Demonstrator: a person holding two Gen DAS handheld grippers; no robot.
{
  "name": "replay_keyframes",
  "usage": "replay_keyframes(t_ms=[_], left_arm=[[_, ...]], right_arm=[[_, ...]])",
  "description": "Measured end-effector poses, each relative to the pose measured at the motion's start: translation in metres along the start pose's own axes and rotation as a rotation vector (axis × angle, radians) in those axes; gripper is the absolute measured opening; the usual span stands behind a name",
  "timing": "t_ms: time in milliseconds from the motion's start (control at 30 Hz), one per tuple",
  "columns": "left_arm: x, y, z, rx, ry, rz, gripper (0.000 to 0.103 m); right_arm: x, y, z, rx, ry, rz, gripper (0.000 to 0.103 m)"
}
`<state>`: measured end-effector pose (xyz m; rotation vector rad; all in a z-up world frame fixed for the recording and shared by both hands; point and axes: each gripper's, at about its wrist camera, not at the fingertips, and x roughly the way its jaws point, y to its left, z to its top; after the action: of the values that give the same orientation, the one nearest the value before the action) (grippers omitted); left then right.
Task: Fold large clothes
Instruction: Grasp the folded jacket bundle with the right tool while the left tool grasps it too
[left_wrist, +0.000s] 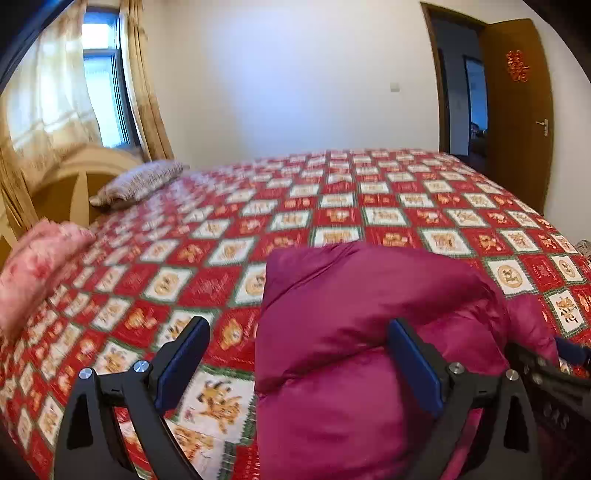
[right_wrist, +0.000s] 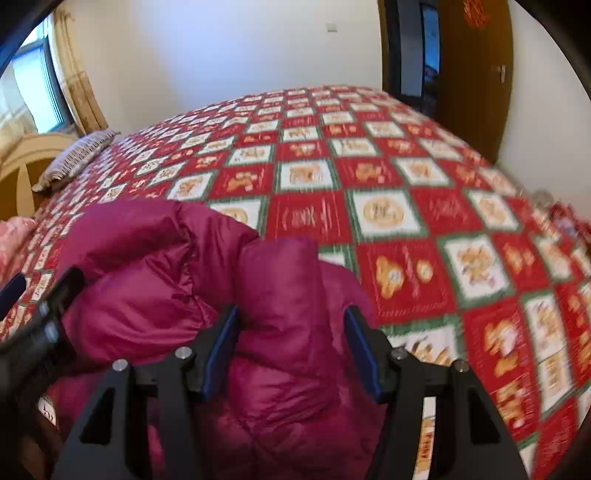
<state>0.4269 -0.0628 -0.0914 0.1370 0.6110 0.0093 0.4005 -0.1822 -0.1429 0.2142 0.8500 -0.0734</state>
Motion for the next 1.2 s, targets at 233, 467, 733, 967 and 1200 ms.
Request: replay_keyframes(t_ms=[233,467,733,967,1200], left_arm=[[0.022,-0.020,-0.021,0.043,0.038,0.023,0.097],[0.031,-0.023,-0.026,0.046,0.050,0.018,0.097],[0.038,-0.030,-0.028,0.071,0.062,0.025,0.098],[0.043,-0.031,-0.030,0.059,0.070,0.012,0.098],[0.046,-0.029,-0.031,0.047,0.078,-0.003,0.099]], right_arm=[[0.009,-0.017,-0.012,0.073,-0.008,0.078,0.062],[0.017,-0.024,-0.020,0.091,-0.021,0.105,0.064],[0.020,-0.027,-0.024,0.096,-0.023,0.112,0.064],[0.021,-0.028,-0.026,0.095,-0.025,0.113,0.064],[0.022,-0.028,-0.026,0.094,-0.026,0.112,0.064]])
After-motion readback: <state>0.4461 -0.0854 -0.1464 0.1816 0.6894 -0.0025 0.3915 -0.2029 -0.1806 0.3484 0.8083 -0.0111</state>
